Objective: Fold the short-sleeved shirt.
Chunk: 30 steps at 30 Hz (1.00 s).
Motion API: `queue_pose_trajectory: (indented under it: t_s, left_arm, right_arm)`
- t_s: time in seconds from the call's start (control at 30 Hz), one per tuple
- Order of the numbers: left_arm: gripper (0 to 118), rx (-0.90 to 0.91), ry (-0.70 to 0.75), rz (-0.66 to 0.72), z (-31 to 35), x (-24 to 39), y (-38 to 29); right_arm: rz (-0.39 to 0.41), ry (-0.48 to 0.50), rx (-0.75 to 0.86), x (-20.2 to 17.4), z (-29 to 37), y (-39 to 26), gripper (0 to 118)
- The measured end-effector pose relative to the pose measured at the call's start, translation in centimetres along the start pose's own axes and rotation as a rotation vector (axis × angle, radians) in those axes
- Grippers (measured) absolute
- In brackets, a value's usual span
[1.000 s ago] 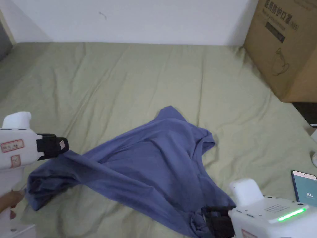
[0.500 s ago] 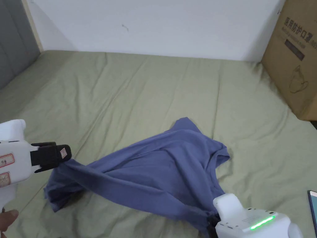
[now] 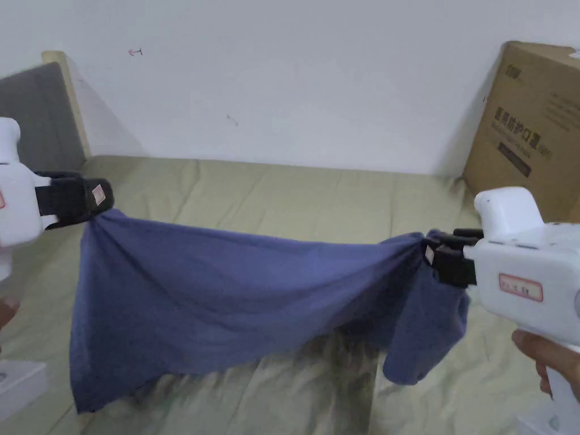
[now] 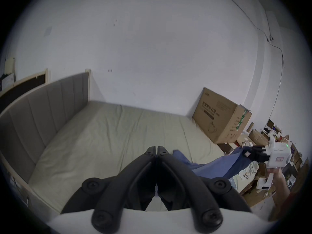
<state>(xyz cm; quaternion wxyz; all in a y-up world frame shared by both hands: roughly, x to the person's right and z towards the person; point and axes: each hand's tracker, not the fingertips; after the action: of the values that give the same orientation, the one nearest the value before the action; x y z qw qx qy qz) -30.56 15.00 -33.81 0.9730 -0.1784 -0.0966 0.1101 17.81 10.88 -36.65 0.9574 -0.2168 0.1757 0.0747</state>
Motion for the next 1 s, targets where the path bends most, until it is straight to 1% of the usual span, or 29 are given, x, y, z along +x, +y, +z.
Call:
queue_pose_trajectory:
  t_s: [0.1, 0.23, 0.3, 0.4, 0.47, 0.7, 1.0]
  left_arm:
    - [0, 0.064, 0.044, -0.041, 0.1, 0.7, 3.3]
    - [0, 0.091, 0.05, -0.041, -0.3, 1.0, 7.4]
    - [0, 0.111, 0.073, -0.052, -0.4, 1.2, 9.0]
    - [0, 0.131, 0.091, -0.064, -0.4, 2.1, 10.9]
    - [0, 0.134, 0.094, -0.063, -0.7, 2.5, 12.1]
    - [0, 0.147, 0.145, -0.077, -2.3, 3.0, 15.3]
    - [0, 0.155, 0.177, -0.042, -5.5, 3.1, 19.4]
  right_arm:
    - [-0.019, 0.013, 0.054, 1.0, 0.8, 4.6, 8]
    - [0.019, -0.034, 0.125, 1.4, 1.7, 9.7, 8]
    - [0.029, -0.037, 0.14, 1.4, 2.0, 11.7, 8]
    - [0.07, -0.065, 0.178, 1.3, 2.6, 14.2, 8]
    - [0.093, -0.086, 0.187, 1.2, 2.6, 15.6, 8]
    - [0.145, -0.113, 0.201, 1.5, 2.3, 19.4, 8]
    - [0.222, -0.179, 0.209, 1.9, 0.0, 24.0, 8]
